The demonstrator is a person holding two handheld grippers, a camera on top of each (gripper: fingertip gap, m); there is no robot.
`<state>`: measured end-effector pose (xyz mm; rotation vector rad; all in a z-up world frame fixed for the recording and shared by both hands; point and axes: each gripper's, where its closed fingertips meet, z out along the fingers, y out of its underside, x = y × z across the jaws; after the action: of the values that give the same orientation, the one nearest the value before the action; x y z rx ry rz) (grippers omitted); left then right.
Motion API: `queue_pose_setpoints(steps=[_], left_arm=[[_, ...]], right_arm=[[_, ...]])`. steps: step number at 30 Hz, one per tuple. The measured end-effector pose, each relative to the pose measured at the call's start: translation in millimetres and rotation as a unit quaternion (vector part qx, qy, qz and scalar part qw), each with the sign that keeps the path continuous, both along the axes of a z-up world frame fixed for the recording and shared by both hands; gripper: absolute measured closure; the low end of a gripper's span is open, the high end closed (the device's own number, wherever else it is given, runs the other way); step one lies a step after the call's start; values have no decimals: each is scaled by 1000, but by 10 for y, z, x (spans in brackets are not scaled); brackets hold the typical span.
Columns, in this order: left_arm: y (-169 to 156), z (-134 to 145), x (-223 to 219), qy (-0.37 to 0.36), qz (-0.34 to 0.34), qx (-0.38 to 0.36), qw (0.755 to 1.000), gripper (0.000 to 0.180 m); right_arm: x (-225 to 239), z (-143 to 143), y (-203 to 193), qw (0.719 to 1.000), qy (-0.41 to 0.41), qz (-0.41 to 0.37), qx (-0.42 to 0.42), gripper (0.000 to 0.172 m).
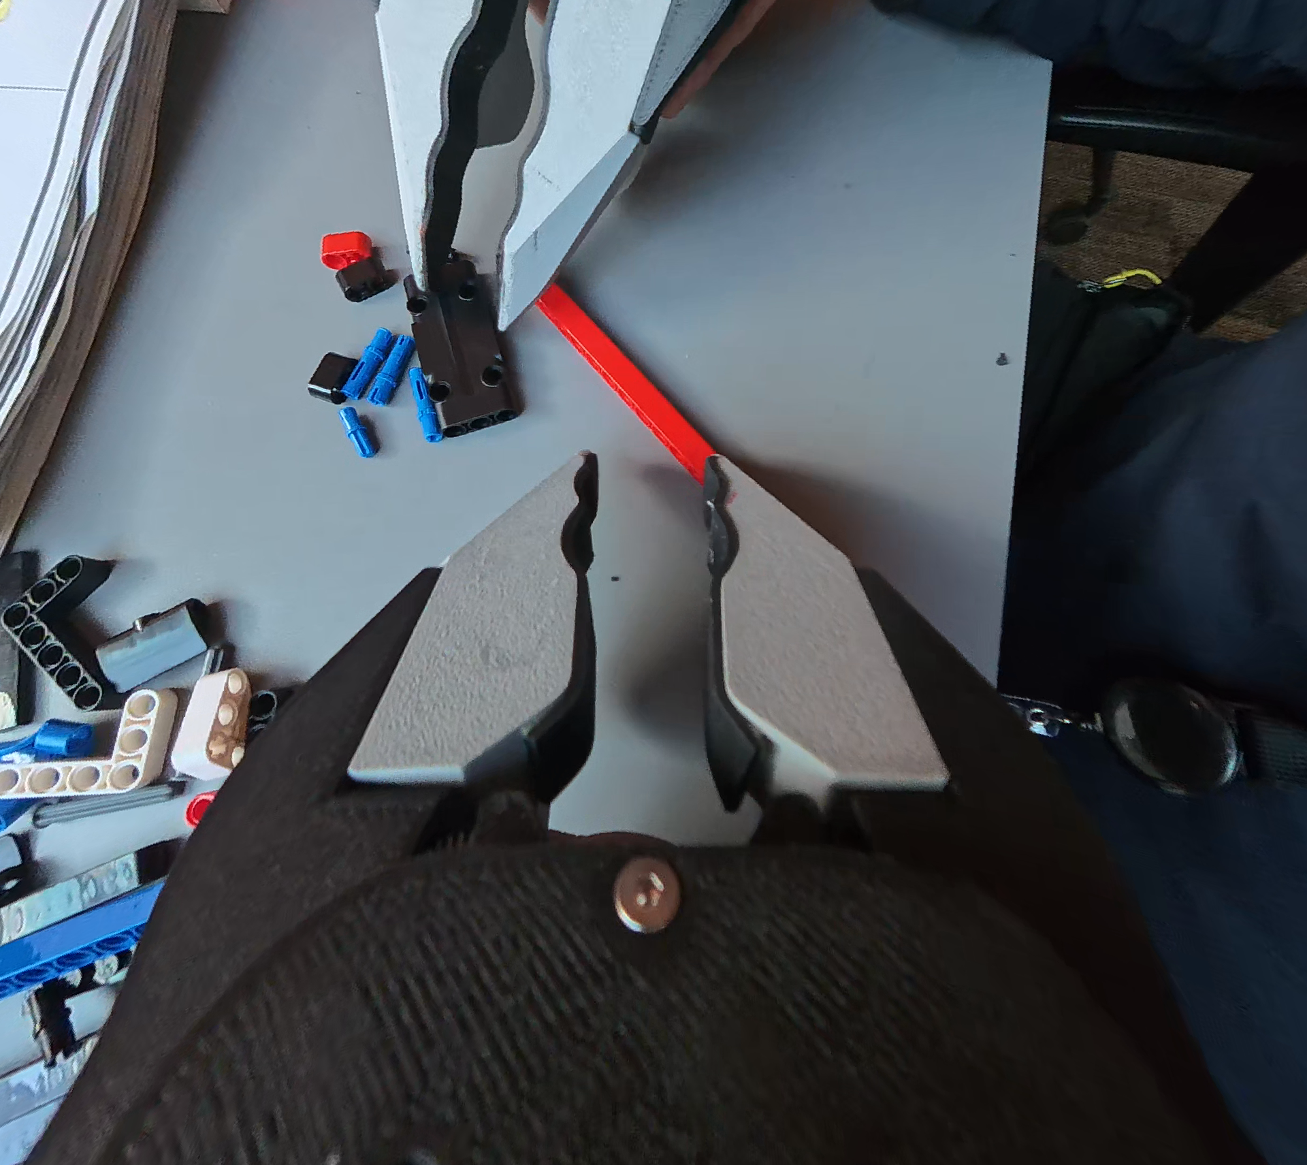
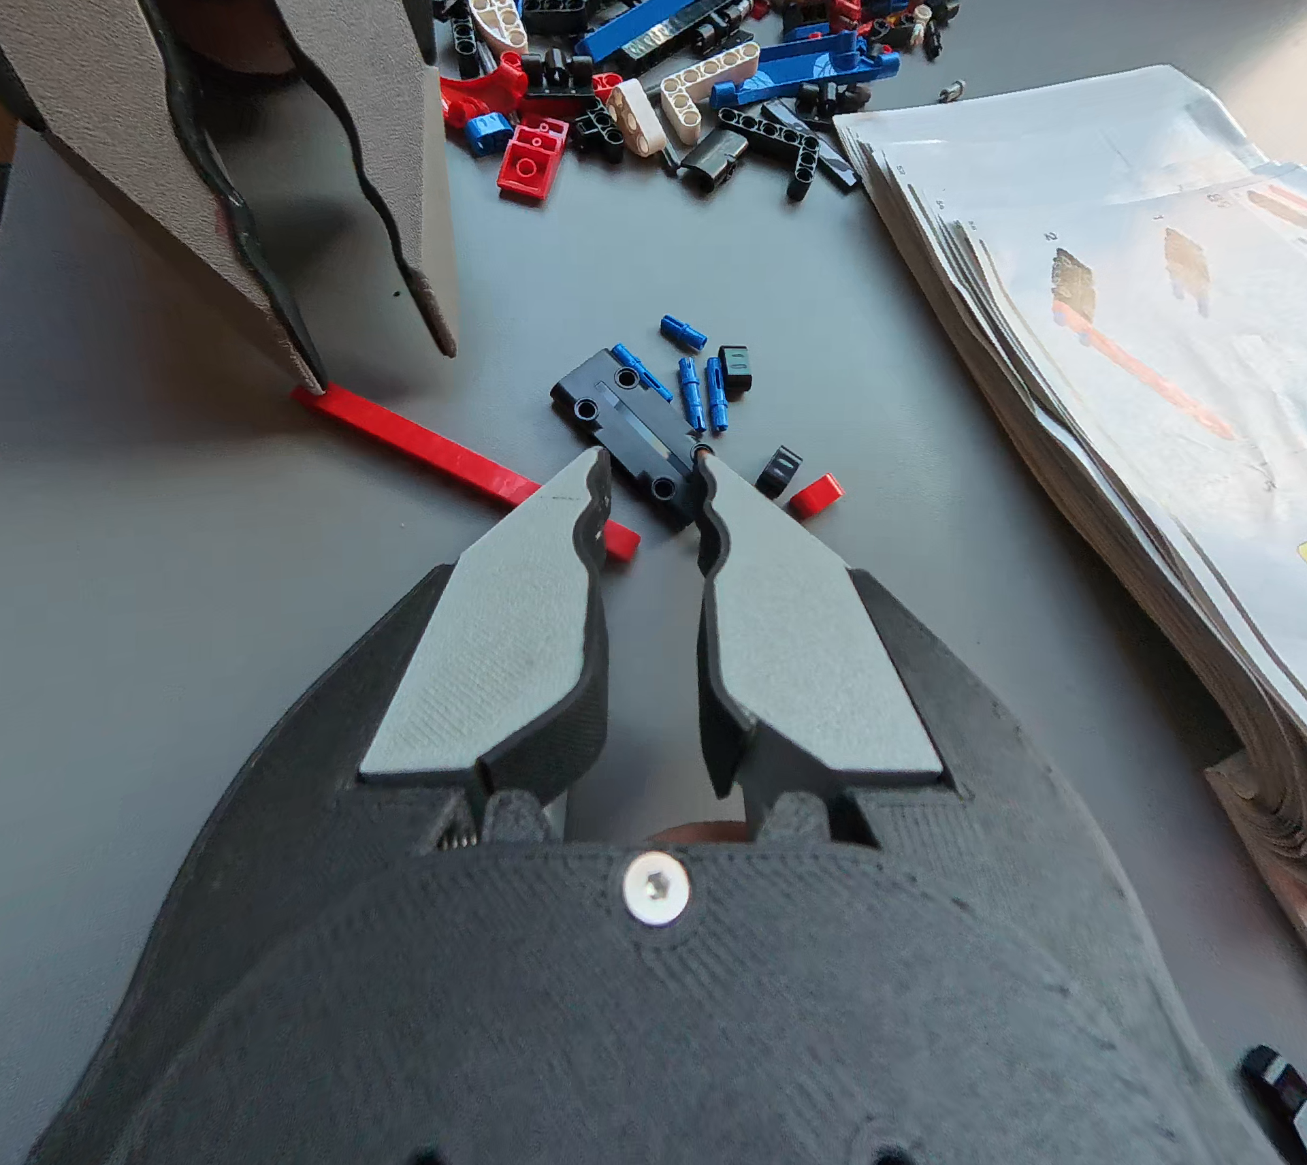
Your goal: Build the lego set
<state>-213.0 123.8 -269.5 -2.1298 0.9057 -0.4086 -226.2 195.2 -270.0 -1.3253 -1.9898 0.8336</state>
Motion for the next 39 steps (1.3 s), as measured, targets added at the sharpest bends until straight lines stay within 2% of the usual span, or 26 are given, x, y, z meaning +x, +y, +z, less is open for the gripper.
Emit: queue_pose_setpoints(steps=[4,10,14,25,33,36,39], left_arm=[[3,1,-2,1,1,1,1000,151],[7,3,-6,4,3,5,1000,150],[12,5,-12,6,6,7,1000,149],[7,4,-5,7,3,9,1000,150],[-10,4,14,9,-5,12,1000,150],[-9,4,14,9,-5,12,1000,150],[-8,4,14,9,-5,12,1000,150]], right_arm=[[-10,48,36,1000,15,-12,-6,146],[-17,-53,47,1000,-18,-16,0,138],[4,-37,-20,1000,-11,6,8,148],[-3,-77,-9,1000,-27,2,-4,138],[16,-82,-54,999,-30,19,-5,149],[12,-79,-42,999,-30,15,-11,138],[11,-89,-52,999,-38,18,-25,140]])
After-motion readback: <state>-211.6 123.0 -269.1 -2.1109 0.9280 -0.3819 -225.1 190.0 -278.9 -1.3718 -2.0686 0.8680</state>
